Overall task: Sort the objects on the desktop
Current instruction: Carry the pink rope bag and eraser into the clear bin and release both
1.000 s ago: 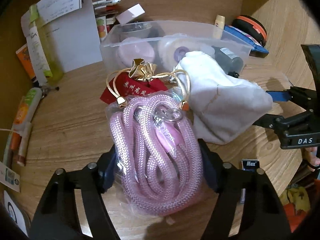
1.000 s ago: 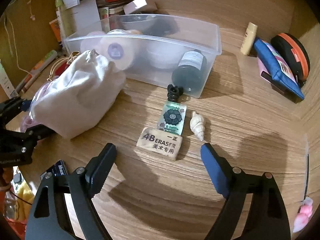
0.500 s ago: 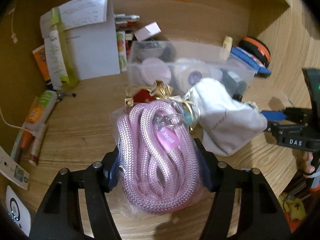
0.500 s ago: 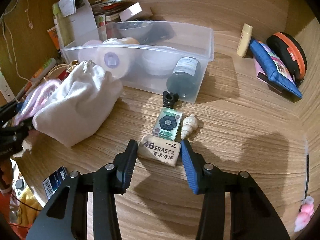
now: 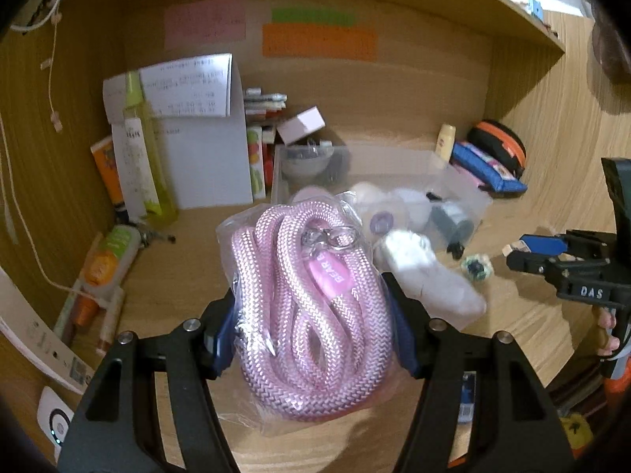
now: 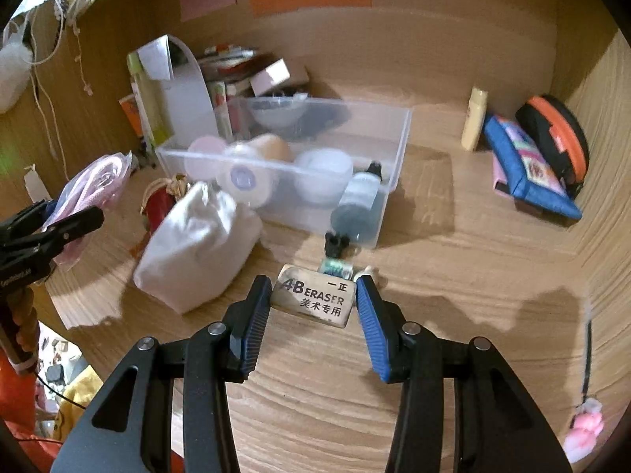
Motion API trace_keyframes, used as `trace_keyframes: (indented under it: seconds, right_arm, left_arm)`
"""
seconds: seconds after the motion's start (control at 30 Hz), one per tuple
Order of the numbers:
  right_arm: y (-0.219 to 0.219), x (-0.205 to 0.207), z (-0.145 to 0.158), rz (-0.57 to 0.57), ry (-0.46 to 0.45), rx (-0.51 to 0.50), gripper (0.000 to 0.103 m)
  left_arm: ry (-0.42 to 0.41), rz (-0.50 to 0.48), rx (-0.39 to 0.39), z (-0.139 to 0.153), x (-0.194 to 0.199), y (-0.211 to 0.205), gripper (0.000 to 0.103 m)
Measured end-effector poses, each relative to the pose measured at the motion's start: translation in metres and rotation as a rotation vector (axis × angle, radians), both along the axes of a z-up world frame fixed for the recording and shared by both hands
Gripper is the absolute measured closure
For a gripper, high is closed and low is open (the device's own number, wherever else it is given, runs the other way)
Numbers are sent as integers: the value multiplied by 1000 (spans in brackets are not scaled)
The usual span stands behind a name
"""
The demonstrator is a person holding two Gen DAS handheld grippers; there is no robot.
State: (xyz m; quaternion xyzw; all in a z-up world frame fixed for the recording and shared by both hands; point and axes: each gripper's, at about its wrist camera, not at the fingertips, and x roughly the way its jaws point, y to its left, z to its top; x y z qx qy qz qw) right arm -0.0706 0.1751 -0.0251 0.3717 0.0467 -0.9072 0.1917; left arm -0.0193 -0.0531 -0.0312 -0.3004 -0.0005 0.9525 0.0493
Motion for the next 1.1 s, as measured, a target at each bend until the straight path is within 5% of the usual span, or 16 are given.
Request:
trace_keyframes:
  seconds: [0.5, 1.1]
  right_arm:
    - [-8, -31, 30, 17, 90, -6, 62]
    - [-19, -99, 38, 14, 89, -44, 62]
  left_arm:
    - [89, -15, 53, 36, -45, 8, 39]
    - [62, -10, 82, 48, -121, 5, 39]
